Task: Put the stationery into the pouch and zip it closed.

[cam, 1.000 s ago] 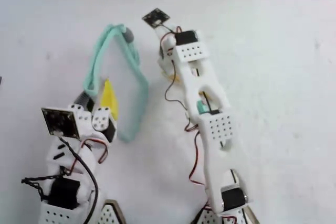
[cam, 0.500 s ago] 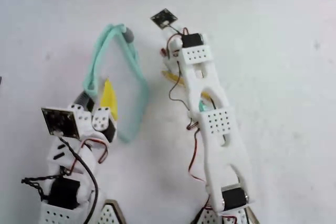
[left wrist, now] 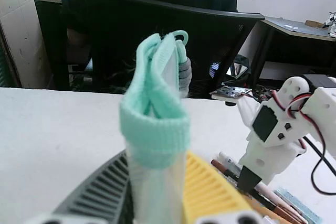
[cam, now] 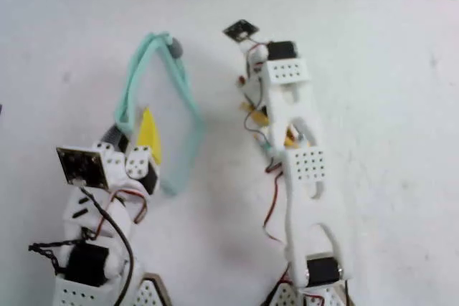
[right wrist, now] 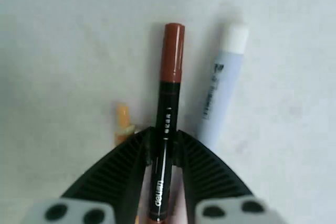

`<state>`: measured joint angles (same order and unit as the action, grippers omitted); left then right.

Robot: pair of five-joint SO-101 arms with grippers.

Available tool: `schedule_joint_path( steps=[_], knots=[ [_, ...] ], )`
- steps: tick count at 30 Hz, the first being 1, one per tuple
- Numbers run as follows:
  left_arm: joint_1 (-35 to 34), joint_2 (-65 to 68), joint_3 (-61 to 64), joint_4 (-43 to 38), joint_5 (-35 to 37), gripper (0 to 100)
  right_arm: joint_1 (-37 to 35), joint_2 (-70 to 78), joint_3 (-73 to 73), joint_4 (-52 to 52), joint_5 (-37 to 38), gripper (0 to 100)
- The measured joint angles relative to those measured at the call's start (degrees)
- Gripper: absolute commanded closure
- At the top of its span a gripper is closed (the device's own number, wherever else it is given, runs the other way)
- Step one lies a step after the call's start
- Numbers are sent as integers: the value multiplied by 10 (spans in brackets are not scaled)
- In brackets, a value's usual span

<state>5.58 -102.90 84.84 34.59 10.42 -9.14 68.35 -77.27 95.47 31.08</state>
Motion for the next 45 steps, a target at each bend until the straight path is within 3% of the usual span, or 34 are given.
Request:
schedule_joint_path(
  steps=[6, 19, 24, 27, 31, 38, 45],
  knots=[
    [0, 0, 0, 0, 0, 973, 38, 0, -71, 14, 0, 981],
    [47, -3, 0, 0, -45, 971, 47, -30, -141, 18, -90, 981],
    [63, -4, 0, 0, -49, 834, 50, -120, -141, 19, -118, 982],
    [76, -4, 1, 0, -48, 816, 52, -193, -137, 20, -125, 982],
    [82, -4, 1, 5, -25, 816, 47, -314, -54, 21, -125, 982],
    [83, -4, 1, 5, -23, 815, 43, -550, 224, 21, -130, 982],
    [83, -4, 1, 7, -23, 780, -21, -805, 455, 18, -130, 981]
  ],
)
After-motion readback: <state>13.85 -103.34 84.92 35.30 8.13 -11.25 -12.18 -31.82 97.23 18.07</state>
